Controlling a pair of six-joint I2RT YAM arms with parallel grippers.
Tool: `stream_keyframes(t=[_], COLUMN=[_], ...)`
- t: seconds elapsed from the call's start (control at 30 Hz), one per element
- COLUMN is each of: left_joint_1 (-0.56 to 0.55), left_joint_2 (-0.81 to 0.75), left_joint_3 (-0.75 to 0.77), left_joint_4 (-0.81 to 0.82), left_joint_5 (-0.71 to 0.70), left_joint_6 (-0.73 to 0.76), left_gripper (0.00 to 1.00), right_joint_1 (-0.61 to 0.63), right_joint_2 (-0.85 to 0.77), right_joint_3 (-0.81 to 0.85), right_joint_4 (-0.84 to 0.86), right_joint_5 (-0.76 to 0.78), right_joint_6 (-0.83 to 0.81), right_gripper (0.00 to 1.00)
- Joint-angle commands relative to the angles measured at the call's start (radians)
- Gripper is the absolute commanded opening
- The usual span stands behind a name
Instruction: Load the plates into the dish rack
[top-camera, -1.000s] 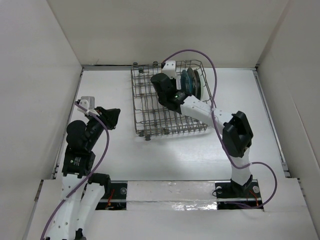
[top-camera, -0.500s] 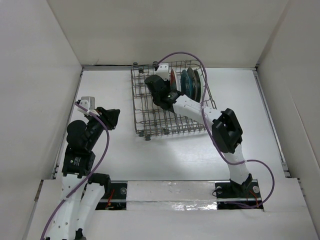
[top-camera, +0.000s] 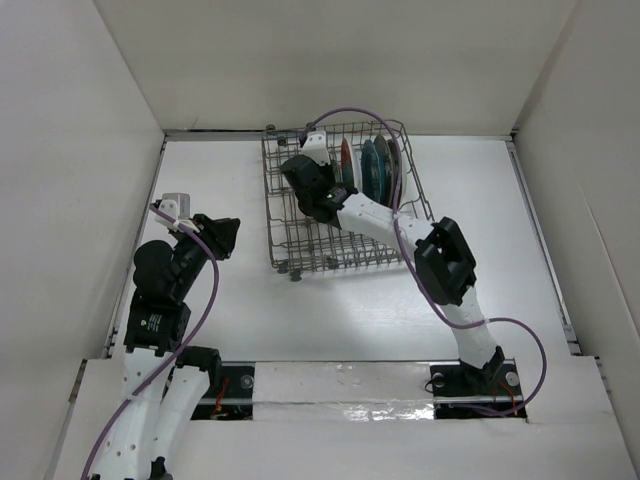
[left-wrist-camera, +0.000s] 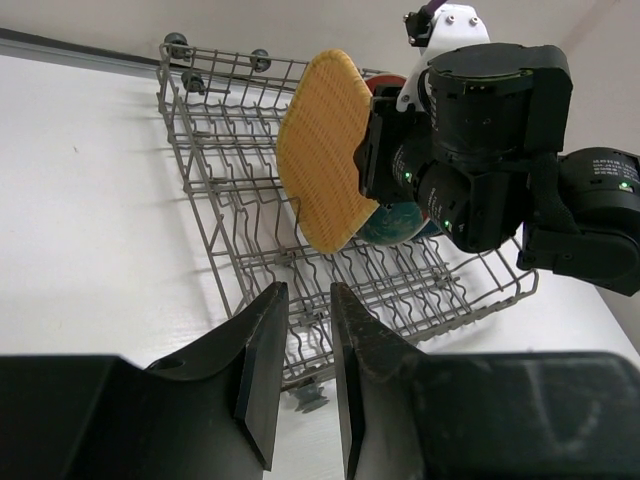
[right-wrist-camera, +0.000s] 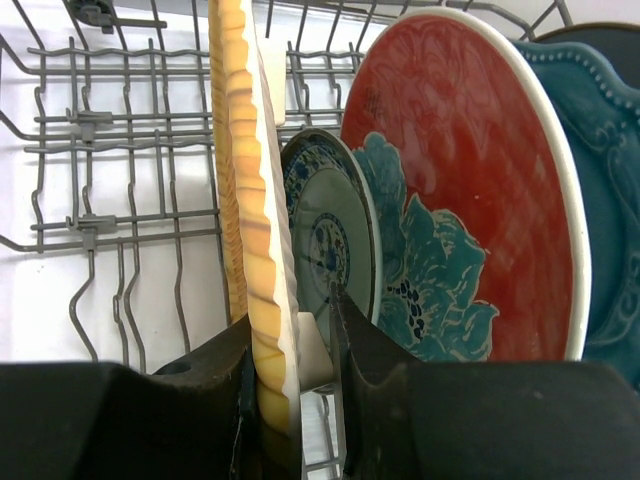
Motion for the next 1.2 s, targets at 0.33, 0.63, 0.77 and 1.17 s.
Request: stream_keyframes(t=[0.33,0.63,0.77,1.17], left_joint_1=[-0.002,-0.002,-0.002,-0.002], left_joint_2=[0.01,0.028,0.028,0.042], left_joint_3=[0.011,0.013,0.019,0.025], left_joint_4=[0.031,0.031,0.024,0.033], left_joint_5=[0.003,0.003,-0.021,-0.051], left_joint_6=[0.012,0.018,0.034,0.046], left_gripper=[0.23,0.37,0.5,0.73], right_joint_1=[0.018,0.027,0.045,0.111], right_joint_2=[-0.047,-0.196,-0.337,-0.981], right_joint_3=[-0.086,-0.153,-0.24,-0.825], right_joint_4=[0.091,0.151,0.217,0.519], right_joint_5=[-0.059,-0.081,-0.139,-0.337], right_joint_6=[0.135,0.098,0.045,0.026], right_gripper=[0.0,0.71,0.87,0.95])
